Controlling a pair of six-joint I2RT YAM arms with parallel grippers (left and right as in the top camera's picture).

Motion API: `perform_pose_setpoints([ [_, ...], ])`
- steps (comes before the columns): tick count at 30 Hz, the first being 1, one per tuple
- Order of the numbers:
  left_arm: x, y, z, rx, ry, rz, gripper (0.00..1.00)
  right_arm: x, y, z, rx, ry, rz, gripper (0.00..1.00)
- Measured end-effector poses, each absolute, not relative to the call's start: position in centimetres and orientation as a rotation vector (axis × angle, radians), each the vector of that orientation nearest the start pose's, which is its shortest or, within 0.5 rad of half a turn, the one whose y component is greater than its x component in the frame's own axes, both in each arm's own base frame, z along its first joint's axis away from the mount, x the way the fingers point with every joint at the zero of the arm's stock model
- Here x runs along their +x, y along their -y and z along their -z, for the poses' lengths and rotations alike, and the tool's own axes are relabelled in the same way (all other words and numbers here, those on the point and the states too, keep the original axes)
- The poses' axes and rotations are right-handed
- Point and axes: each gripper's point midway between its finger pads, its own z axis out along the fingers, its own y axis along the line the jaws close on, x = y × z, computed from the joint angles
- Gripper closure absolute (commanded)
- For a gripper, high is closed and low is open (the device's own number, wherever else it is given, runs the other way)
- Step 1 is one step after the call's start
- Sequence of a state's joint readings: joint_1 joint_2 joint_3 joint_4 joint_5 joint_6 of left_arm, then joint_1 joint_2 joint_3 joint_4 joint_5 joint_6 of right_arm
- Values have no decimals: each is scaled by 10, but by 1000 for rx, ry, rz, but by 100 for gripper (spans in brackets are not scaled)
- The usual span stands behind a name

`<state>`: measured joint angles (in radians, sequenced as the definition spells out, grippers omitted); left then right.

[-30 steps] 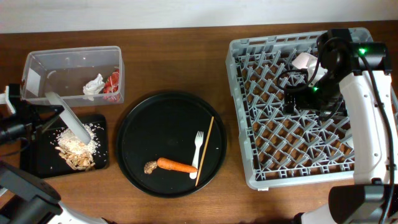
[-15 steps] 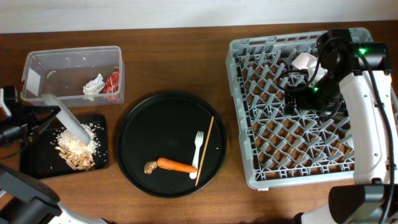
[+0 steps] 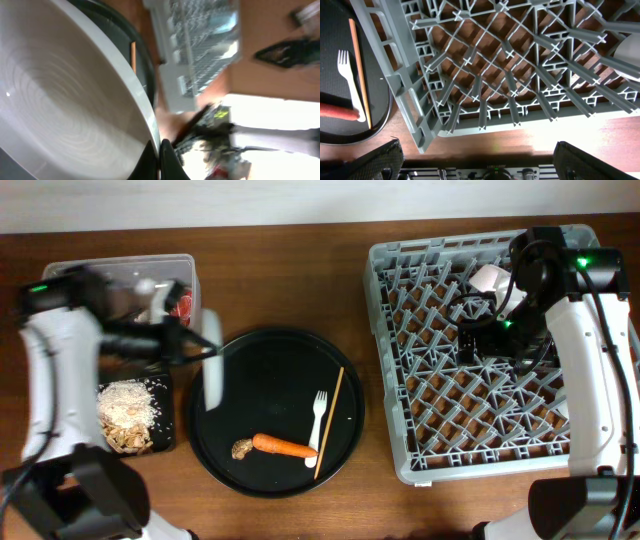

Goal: Sort waste into correct bins and load items into the dishwasher rack
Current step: 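Carry the empty plate with the left gripper toward the right gripper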

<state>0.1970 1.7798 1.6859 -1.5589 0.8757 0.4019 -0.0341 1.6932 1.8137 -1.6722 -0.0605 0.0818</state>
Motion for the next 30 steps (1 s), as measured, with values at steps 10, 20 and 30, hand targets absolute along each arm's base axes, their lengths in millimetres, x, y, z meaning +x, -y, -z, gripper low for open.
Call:
perform_pose_setpoints([
  [10, 343, 184, -170, 458, -2879, 554, 100, 293, 1, -219, 181, -3117, -84, 1],
  [20, 310, 231, -78, 553, -3103, 288, 93, 292, 1, -219, 181, -3122, -84, 1],
  [30, 308, 214, -83, 481, -3167, 230, 52, 292, 1, -219, 181, -3122, -84, 1],
])
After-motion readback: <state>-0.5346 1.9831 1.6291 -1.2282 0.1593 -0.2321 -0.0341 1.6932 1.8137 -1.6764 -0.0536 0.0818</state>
